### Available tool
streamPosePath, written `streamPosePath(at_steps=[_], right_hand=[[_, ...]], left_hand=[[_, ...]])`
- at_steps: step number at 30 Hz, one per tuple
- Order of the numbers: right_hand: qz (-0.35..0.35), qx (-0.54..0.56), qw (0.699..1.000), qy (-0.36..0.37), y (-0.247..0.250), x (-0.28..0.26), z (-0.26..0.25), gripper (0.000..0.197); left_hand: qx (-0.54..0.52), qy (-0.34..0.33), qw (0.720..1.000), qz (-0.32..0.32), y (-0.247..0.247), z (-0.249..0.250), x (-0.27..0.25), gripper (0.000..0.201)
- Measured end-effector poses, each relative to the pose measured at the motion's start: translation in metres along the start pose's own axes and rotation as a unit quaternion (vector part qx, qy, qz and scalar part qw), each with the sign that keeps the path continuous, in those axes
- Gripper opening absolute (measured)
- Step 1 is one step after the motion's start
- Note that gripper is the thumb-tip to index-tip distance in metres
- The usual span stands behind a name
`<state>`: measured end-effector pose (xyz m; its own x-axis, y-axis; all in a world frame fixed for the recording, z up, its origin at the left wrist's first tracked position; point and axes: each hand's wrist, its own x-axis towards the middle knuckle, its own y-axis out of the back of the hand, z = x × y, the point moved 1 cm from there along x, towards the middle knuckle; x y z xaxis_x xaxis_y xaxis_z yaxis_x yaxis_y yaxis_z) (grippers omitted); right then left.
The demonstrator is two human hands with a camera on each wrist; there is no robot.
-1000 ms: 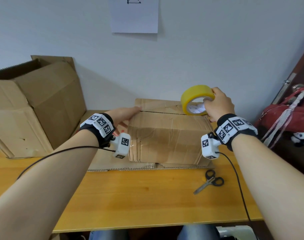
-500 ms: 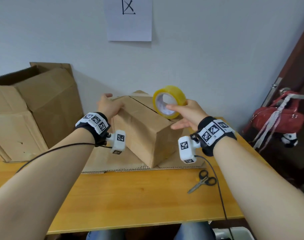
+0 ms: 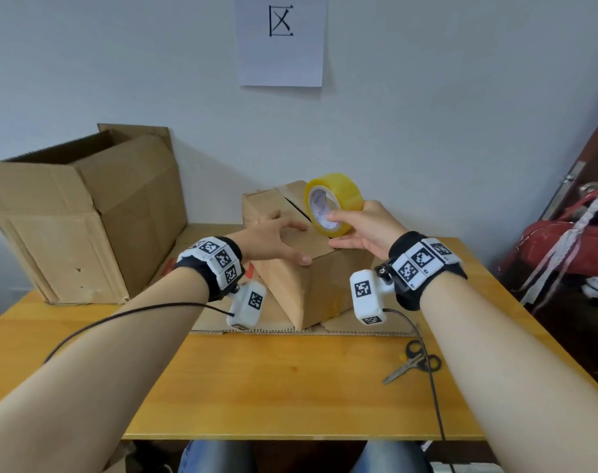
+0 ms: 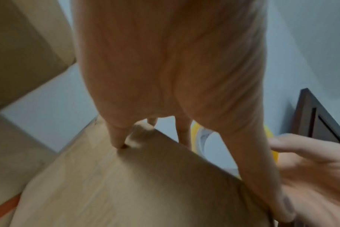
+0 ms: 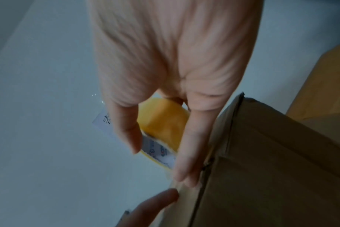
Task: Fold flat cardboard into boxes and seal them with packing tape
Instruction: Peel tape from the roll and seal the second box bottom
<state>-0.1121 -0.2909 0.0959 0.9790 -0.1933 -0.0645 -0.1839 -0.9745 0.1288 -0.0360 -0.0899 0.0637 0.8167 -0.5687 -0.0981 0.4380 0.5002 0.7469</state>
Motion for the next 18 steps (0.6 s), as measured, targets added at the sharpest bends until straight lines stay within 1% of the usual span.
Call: streamPosePath(at_steps=[1, 2, 5, 8, 10, 13, 16, 18], right_hand=[[-0.004, 0.007, 1.0, 0.003, 0.003, -0.002, -0.002, 0.039], [-0.003, 0.017, 1.0, 0.011, 0.007, -0.005, -0.003, 0.037], [0.02, 0.031, 0.998, 0.041, 0.013, -0.013, -0.007, 0.034], [0.062, -0.062, 0.994, 0.064, 0.01, -0.015, -0.007, 0.031], [0.08, -0.113, 0.987, 0.078, 0.009, -0.013, -0.004, 0.035], [0.075, -0.145, 0.984, 0.076, 0.01, -0.011, 0.002, 0.041], [0.067, -0.163, 0.982, 0.071, 0.014, -0.013, 0.008, 0.031], [0.071, -0.169, 0.98, 0.079, 0.017, -0.014, 0.01, 0.025]], left_hand=[[0.022, -0.002, 1.0, 0.003, 0.0, 0.001, 0.0, 0.085], [0.028, -0.008, 1.0, 0.011, 0.001, 0.003, 0.0, 0.082], [0.045, -0.033, 0.998, 0.033, 0.006, 0.006, 0.005, 0.064], [0.033, -0.059, 0.996, 0.051, 0.005, 0.008, 0.008, 0.05], [0.028, -0.081, 0.994, 0.061, 0.0, 0.01, 0.009, 0.044], [0.014, -0.107, 0.992, 0.067, -0.012, 0.012, 0.011, 0.044], [0.005, -0.111, 0.989, 0.092, -0.02, 0.017, 0.013, 0.045], [0.002, -0.116, 0.989, 0.089, -0.025, 0.022, 0.015, 0.044]])
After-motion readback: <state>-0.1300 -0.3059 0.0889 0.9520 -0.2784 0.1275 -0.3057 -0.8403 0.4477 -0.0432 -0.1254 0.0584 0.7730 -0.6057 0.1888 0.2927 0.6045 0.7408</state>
